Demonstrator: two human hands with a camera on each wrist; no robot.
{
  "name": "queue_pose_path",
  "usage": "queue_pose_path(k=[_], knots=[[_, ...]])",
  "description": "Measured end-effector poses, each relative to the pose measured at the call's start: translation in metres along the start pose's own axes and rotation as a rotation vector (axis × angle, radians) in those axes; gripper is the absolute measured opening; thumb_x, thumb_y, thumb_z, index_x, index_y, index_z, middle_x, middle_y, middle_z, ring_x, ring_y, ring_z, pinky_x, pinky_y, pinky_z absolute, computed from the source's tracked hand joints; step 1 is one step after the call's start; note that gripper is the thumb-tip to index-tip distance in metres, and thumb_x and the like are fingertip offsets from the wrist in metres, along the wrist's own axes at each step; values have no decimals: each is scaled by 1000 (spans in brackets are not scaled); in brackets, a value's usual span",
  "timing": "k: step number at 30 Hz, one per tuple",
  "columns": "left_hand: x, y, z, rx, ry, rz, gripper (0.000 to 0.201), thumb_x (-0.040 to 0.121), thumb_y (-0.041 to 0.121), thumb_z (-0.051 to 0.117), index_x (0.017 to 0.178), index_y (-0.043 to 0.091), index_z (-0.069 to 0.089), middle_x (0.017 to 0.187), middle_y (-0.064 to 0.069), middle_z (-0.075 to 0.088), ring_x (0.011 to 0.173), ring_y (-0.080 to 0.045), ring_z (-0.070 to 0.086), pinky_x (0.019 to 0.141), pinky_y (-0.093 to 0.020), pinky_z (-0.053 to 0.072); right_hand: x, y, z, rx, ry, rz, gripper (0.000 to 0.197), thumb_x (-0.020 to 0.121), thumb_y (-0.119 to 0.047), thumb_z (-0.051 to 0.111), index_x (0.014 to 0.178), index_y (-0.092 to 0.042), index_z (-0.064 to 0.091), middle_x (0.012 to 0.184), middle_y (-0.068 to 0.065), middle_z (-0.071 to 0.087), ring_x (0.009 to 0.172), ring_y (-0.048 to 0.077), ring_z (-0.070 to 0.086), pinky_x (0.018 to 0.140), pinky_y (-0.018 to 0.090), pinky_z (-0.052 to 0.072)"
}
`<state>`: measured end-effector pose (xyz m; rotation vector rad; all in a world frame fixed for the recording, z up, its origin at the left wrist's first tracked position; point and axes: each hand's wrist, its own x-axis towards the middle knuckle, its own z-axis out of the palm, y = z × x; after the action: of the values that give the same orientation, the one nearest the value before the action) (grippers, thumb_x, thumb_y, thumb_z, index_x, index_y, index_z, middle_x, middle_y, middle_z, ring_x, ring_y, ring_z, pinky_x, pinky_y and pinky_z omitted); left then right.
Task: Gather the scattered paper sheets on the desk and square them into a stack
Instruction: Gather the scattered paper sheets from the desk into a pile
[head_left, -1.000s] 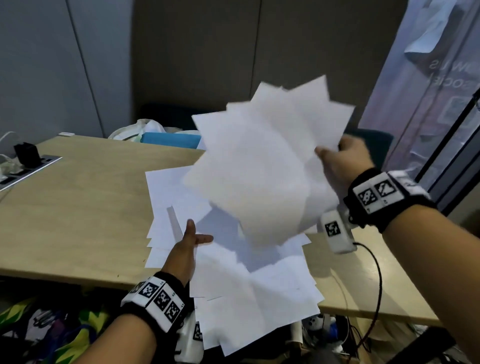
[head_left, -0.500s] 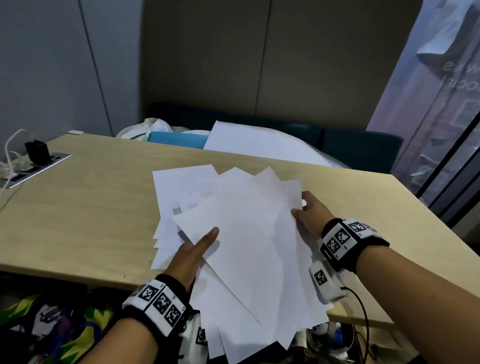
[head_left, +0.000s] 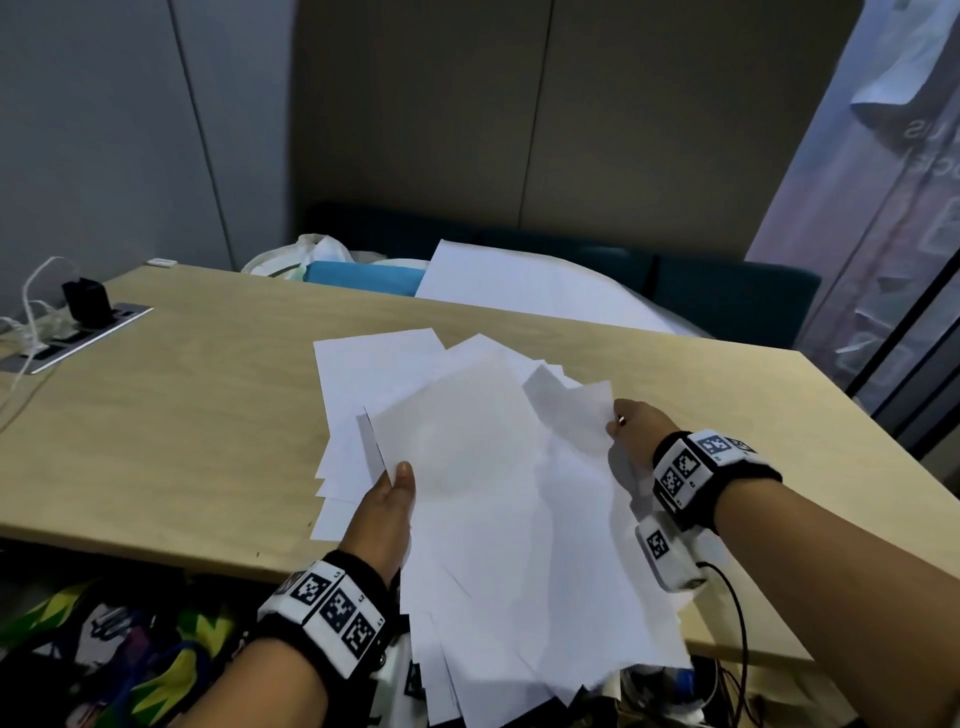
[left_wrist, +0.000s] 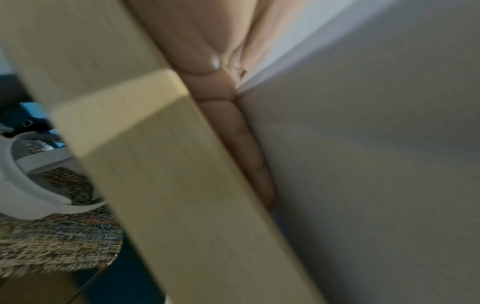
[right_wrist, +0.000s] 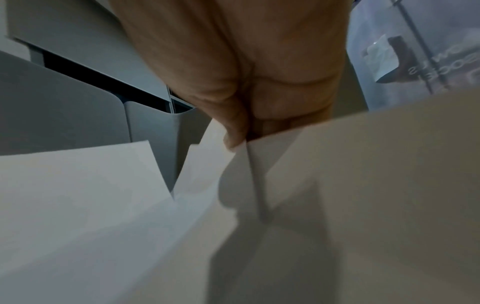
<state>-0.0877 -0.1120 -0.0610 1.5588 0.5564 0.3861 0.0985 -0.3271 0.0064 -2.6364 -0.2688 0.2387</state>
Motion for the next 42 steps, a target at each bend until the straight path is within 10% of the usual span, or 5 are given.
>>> queue_pose_path(k=[8, 15, 23, 28, 42], knots=[[3, -2, 3, -8, -39, -76, 35, 101, 33, 40, 128, 17, 55, 118, 7, 56, 112, -9, 47, 99, -21, 30, 0, -15, 18, -89, -98, -54, 34, 95, -13, 50, 63, -16, 39, 72, 2, 47, 83, 23, 46, 72, 25, 29], [3, -14, 4, 41, 18, 9, 18, 94, 26, 56, 112, 28, 59, 106, 14, 66, 108, -15, 61, 98, -33, 45, 5, -14, 15, 67, -4, 6, 26, 96, -9, 46, 114, -2, 62, 115, 19, 64, 110, 33, 57, 86, 31, 42], [5, -18, 4, 53, 27, 23, 25, 93, 22, 58, 118, 23, 57, 106, 11, 66, 107, -17, 62, 95, -31, 45, -8, -10, 20, 261, -122, -59, 33, 95, -1, 43, 69, -19, 50, 64, -2, 46, 60, 13, 41, 57, 17, 38], [0, -13, 4, 95, 49, 67, 35, 94, 23, 56, 128, 23, 49, 111, 7, 63, 107, -17, 59, 93, -27, 40, -12, -17, 23, 336, -225, -54, 32, 87, 2, 45, 95, -23, 63, 88, -1, 65, 83, 16, 59, 77, 18, 45], [3, -14, 4, 92, 75, 12, 32, 96, 22, 50, 127, 13, 48, 120, -3, 61, 112, -24, 57, 100, -33, 42, -24, -7, 9, 683, -84, 89, 15, 86, 9, 60, 75, -1, 65, 46, -3, 61, 33, -4, 54, 37, 5, 40]])
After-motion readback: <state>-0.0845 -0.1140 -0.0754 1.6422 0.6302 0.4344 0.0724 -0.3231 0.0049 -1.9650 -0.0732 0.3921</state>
